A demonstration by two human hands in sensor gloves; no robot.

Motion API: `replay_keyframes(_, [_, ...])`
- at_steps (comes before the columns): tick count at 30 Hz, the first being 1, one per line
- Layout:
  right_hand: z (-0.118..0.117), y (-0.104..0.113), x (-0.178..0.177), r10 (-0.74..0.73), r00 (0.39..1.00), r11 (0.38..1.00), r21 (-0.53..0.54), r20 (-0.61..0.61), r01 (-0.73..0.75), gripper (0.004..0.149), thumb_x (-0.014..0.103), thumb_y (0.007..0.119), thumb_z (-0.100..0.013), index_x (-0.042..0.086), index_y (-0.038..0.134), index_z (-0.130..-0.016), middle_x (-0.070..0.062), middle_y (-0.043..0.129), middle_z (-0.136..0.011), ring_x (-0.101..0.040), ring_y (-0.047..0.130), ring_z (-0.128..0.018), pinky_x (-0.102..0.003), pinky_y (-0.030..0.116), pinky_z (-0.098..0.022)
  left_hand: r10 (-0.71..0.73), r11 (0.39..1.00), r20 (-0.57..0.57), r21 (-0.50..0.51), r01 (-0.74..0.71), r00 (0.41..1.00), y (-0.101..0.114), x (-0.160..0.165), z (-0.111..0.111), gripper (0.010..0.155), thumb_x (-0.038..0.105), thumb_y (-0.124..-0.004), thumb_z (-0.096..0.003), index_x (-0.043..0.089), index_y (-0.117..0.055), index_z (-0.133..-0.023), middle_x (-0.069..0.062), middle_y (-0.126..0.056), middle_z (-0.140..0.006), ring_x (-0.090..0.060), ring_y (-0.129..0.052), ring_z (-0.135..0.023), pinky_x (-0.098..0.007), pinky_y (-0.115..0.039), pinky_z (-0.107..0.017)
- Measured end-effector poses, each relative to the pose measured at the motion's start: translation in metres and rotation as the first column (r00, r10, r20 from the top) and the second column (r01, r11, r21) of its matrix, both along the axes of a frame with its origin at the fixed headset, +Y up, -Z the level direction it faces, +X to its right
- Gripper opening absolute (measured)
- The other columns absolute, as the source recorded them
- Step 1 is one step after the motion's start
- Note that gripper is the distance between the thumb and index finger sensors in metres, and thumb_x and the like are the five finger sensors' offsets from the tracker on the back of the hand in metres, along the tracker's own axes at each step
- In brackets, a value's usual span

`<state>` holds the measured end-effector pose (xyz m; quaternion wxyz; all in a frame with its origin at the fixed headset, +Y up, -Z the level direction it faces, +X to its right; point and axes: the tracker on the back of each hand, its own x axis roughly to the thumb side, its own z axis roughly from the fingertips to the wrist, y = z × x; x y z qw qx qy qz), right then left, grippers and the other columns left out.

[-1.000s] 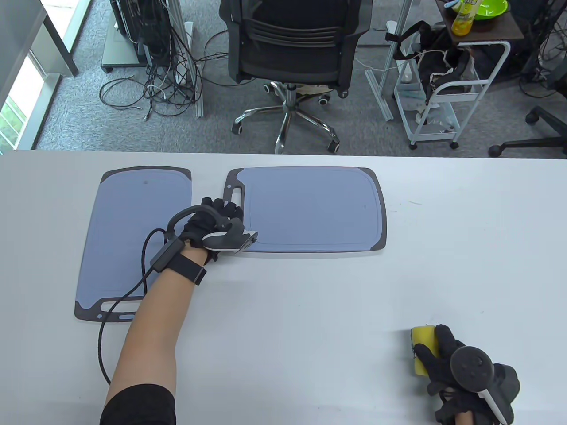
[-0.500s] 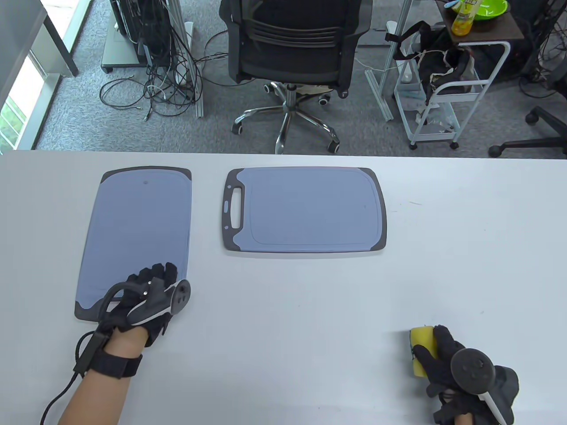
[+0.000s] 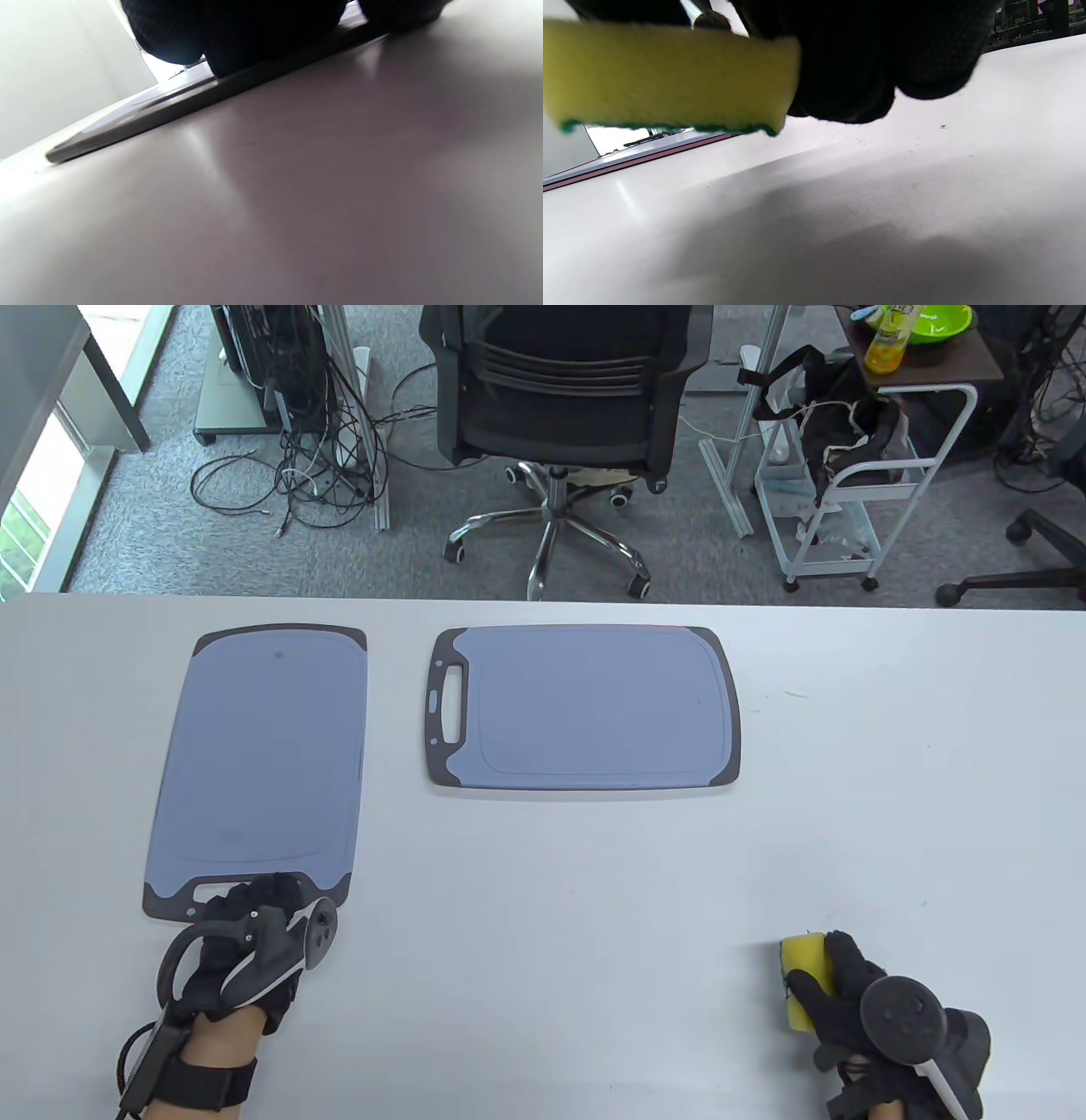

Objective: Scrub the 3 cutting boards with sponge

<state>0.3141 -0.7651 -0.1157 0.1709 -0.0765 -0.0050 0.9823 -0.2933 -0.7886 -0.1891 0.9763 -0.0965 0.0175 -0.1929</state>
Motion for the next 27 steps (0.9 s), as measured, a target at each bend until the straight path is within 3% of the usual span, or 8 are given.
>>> replay_keyframes(5, [-0.001, 0.001, 0.000, -0.008, 1.000, 1.000, -0.001, -0.006, 0.008, 0.076, 0.059, 0.075, -0.046, 0.009, 0.067, -0.102, -0.008, 0.089, -0.072, -0.022, 0.094, -0.051, -0.046, 0.080, -0.046, -0.162, 0.984, 0.210, -0.033, 0.173, 0.964, -0.010, 0.003, -0.005, 0.065, 0.055, -0.051, -0.0518, 0.019, -0.053, -0.106, -0.003, -0.069, -0.102, -0.024, -0.082, -0.091, -0.051, -0.071, -0.075])
replay_keyframes(8, [0.000, 0.001, 0.001, -0.002, 1.000, 1.000, 0.005, -0.006, 0.002, 0.075, 0.059, 0.075, -0.046, 0.010, 0.067, -0.102, -0.008, 0.089, -0.072, -0.022, 0.093, -0.051, -0.046, 0.080, -0.046, -0.256, 0.966, 0.341, 0.057, 0.252, 0.905, -0.010, 0.005, -0.007, 0.067, 0.059, -0.046, -0.0485, 0.019, -0.056, -0.101, 0.001, -0.075, -0.093, -0.017, -0.090, -0.081, -0.045, -0.079, -0.069])
replay_keyframes(13, [0.000, 0.001, 0.000, 0.001, 1.000, 1.000, -0.004, -0.002, -0.001, 0.075, 0.059, 0.075, -0.046, 0.010, 0.067, -0.102, -0.008, 0.089, -0.073, -0.022, 0.093, -0.051, -0.046, 0.080, -0.046, -0.416, 0.908, 0.361, 0.222, 0.356, 0.835, -0.013, 0.023, -0.004, 0.067, 0.066, -0.048, -0.0510, 0.019, -0.059, -0.098, 0.002, -0.078, -0.090, -0.017, -0.092, -0.076, -0.045, -0.083, -0.066])
replay_keyframes(14, [0.000, 0.001, 0.000, 0.004, 1.000, 1.000, -0.007, -0.002, -0.004, 0.076, 0.059, 0.075, -0.046, 0.009, 0.067, -0.102, -0.008, 0.089, -0.073, -0.022, 0.093, -0.051, -0.046, 0.080, -0.046, -0.448, 0.878, 0.325, 0.335, 0.341, 0.833, -0.007, 0.026, -0.003, 0.065, 0.069, -0.052, -0.0524, 0.021, -0.062, -0.094, 0.004, -0.081, -0.086, -0.015, -0.095, -0.072, -0.044, -0.086, -0.063])
replay_keyframes(18, [0.000, 0.001, -0.001, 0.009, 1.000, 1.000, -0.010, 0.002, -0.009, 0.075, 0.059, 0.075, -0.046, 0.009, 0.067, -0.102, -0.008, 0.089, -0.073, -0.022, 0.093, -0.051, -0.046, 0.080, -0.046, -0.413, 0.856, 0.227, 0.428, 0.291, 0.882, 0.014, 0.033, -0.009, 0.048, 0.060, -0.078, -0.0541, 0.026, -0.067, -0.086, 0.010, -0.085, -0.078, -0.010, -0.098, -0.064, -0.040, -0.090, -0.058])
replay_keyframes(20, [0.000, 0.001, -0.001, 0.012, 1.000, 1.000, -0.012, 0.005, -0.012, 0.075, 0.059, 0.075, -0.046, 0.010, 0.067, -0.102, -0.008, 0.089, -0.073, -0.022, 0.093, -0.052, -0.046, 0.080, -0.046, -0.284, 0.883, 0.175, 0.430, 0.187, 0.943, 0.026, 0.031, -0.013, 0.044, 0.057, -0.082, -0.0541, 0.028, -0.069, -0.085, 0.011, -0.086, -0.076, -0.009, -0.100, -0.063, -0.040, -0.092, -0.056])
replay_keyframes(23, [0.001, 0.000, 0.000, 0.013, 1.000, 1.000, -0.017, 0.010, -0.013, 0.075, 0.059, 0.075, -0.046, 0.009, 0.067, -0.102, -0.008, 0.089, -0.073, -0.023, 0.093, -0.052, -0.046, 0.080, -0.046, -0.060, 0.925, 0.052, 0.378, 0.035, 0.997, 0.035, 0.032, -0.020, 0.050, 0.054, -0.078, -0.0539, 0.027, -0.069, -0.095, 0.004, -0.085, -0.088, -0.019, -0.097, -0.075, -0.047, -0.087, -0.063])
replay_keyframes(27, [0.002, 0.000, 0.000, 0.015, 1.000, 1.000, -0.025, 0.023, -0.015, 0.075, 0.059, 0.075, -0.046, 0.010, 0.067, -0.102, -0.008, 0.089, -0.073, -0.023, 0.093, -0.052, -0.046, 0.080, -0.046, 0.240, 0.836, -0.018, 0.511, -0.198, 0.971, 0.045, 0.031, -0.018, 0.053, 0.049, -0.070, -0.0530, 0.025, -0.064, -0.100, -0.002, -0.076, -0.095, -0.027, -0.084, -0.085, -0.057, -0.069, -0.071])
